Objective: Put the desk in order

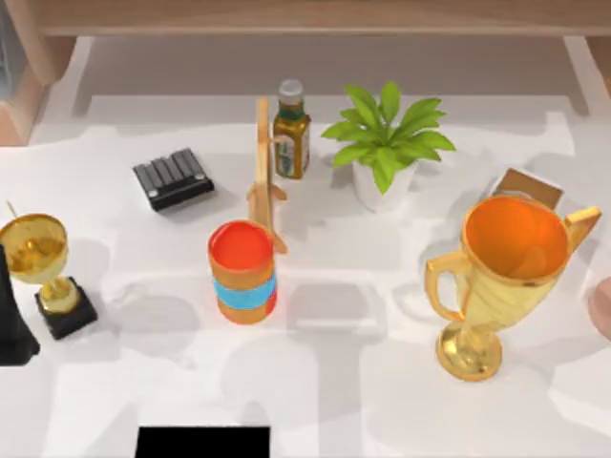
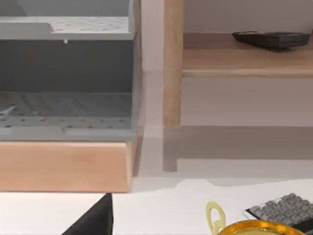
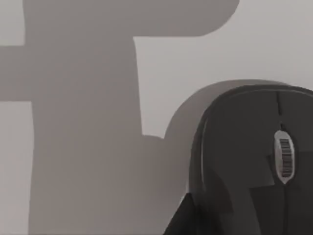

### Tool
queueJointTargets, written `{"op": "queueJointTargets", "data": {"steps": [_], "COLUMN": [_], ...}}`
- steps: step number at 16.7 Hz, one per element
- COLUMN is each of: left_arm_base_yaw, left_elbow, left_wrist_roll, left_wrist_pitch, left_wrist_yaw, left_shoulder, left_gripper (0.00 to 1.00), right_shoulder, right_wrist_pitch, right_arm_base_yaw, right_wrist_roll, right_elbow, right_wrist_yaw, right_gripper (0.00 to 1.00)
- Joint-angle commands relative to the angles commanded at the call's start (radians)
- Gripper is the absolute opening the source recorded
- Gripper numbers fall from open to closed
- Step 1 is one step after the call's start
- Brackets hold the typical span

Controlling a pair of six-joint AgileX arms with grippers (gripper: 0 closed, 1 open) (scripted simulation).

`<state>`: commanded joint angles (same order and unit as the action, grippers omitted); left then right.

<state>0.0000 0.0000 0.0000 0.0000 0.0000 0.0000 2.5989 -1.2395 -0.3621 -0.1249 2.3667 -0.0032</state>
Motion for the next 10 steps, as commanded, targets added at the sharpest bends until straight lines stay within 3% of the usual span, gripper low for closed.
{"op": "queueJointTargets", "data": {"steps": [10], "left_arm_base_yaw": [0.000], "left_elbow": [0.000], "left_wrist_roll": [0.000], "left_wrist_pitch": [0.000], "left_wrist_yaw": [0.000], "left_shoulder": [0.000], "left_gripper": [1.00], "right_shoulder": [-0.008], "right_wrist_pitch": [-0.003], "right_arm_base_yaw": [-0.003], "right_wrist_roll": [0.001], "right_elbow": [0.001], "right_wrist_yaw": [-0.002], "right_gripper": [0.00]}}
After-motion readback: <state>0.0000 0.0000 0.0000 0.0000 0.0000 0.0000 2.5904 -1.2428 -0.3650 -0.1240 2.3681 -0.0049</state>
